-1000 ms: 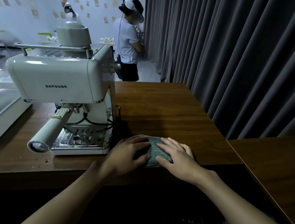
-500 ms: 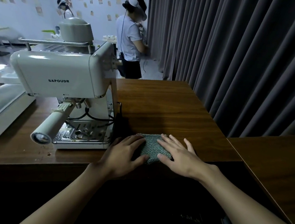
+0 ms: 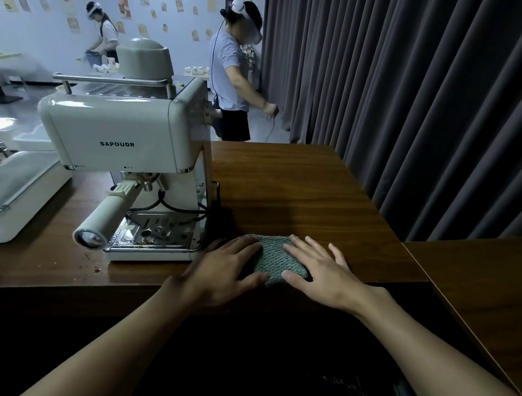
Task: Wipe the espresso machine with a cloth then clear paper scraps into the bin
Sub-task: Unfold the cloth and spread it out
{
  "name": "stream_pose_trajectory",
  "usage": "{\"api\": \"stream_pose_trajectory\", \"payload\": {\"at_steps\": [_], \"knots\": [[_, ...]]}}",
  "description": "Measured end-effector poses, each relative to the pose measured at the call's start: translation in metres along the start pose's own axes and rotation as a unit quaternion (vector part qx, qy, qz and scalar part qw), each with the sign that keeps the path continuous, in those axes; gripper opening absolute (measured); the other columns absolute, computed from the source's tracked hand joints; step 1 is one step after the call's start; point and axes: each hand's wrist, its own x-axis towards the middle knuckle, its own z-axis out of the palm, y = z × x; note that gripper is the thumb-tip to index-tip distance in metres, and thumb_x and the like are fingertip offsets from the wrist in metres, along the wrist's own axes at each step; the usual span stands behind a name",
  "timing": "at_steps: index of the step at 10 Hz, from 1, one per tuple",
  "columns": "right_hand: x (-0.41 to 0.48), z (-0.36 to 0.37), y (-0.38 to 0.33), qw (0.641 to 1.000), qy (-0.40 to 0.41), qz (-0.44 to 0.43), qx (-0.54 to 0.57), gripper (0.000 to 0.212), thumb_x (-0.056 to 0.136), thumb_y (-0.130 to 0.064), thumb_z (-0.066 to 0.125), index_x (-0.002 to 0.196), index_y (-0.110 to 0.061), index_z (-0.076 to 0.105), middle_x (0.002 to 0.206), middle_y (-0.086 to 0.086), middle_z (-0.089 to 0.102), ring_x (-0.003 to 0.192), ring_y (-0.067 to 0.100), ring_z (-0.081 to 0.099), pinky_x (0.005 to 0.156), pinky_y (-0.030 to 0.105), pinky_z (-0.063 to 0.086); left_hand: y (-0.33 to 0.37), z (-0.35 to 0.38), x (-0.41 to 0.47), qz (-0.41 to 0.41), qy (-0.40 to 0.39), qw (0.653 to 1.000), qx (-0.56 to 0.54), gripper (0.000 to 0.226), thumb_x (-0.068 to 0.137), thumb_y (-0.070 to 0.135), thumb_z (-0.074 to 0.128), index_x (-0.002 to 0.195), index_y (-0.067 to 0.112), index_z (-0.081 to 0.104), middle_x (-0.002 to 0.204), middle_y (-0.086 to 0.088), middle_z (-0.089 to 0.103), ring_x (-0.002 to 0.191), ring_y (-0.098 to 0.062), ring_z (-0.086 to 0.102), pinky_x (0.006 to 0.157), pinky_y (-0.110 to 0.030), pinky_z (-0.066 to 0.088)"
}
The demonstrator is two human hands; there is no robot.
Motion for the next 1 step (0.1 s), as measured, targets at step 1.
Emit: {"api": "stream_pose_trajectory", "payload": {"at_steps": [1], "knots": [[-0.0029, -0.0056, -0.0036, 0.998, 0.038, 0.013, 0.041, 0.085, 0.077, -0.088, 0.019, 0.151, -0.045, 0.017, 0.16, -0.024, 0.006, 0.147, 0.001, -0.003, 0.116, 0.05, -0.006, 0.0062, -0.0106, 0.0048, -0.008, 0.015, 1.0, -0.01, 0.072, 0.095, 0.071, 0.031, 0.155, 0.032, 0.031, 0.166, 0.007, 0.02, 0.152, -0.015, 0.021, 0.121, -0.042, 0.022]]}}
